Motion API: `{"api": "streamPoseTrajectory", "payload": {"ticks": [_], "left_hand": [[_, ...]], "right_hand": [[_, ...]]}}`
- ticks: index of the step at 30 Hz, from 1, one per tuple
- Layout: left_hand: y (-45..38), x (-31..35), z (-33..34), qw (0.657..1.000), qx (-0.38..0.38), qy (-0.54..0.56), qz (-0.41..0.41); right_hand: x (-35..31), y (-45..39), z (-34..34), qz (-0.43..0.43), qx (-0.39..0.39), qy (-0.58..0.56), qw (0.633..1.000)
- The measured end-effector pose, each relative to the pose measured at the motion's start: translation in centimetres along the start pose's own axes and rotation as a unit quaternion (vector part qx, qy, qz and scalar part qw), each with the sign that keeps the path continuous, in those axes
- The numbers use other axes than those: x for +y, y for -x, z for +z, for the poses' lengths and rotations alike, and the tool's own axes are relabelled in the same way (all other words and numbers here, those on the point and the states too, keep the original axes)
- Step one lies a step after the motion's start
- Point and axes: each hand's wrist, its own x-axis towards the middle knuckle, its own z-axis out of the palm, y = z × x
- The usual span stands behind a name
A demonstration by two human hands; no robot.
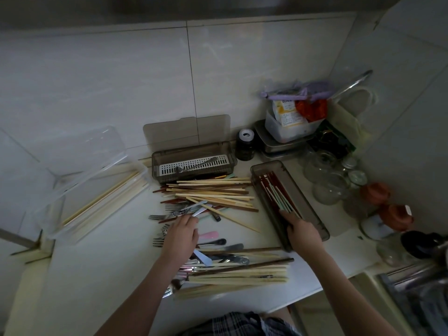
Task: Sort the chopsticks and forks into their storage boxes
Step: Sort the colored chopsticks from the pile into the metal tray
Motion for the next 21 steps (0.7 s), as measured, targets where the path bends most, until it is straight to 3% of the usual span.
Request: {"api": "streamPoseTrajectory", "payload": {"ticks": [7, 10, 13, 14, 16, 19, 21], "left_hand": [[-0.7, 0.0, 0.0, 1.0, -0.022, -0.011, 0.003], [-1.0, 0.0, 0.1, 1.0, -0.027, -0.012, -0.012], [-1.5, 0.1, 0.2, 0.999, -0.034, -0.023, -0.02], [-1.6, 0.3, 0.3, 0.999, -0.036, -0.023, -0.019], [-1.7, 0.7, 0.5, 0.999, -0.038, -0.024, -0.022], [-1.6, 1.3, 0.7, 0.996, -0.058, -0.053, -0.028], [-1.5, 1.3, 0.7, 0.993, -0.077, -0.082, -0.021]], "right_hand": [[0.5, -0.3, 0.3, 0.03, 0.017, 0.018, 0.999], [-0.4, 0.0, 0.9, -0.015, 0.136, -0.045, 0.99], [-2.0, 0.8, 1.6, -0.147, 0.239, -0.045, 0.959], [-2.7, 1.2, 2.0, -0.192, 0.236, -0.044, 0.952], [-4.1, 1.6, 3.1, -0.246, 0.158, -0.034, 0.956], [-5.0, 1.3, 5.6, -0.262, -0.006, 0.04, 0.964], [-4.8, 0.8, 6.5, -0.241, -0.065, 0.092, 0.964]]}}
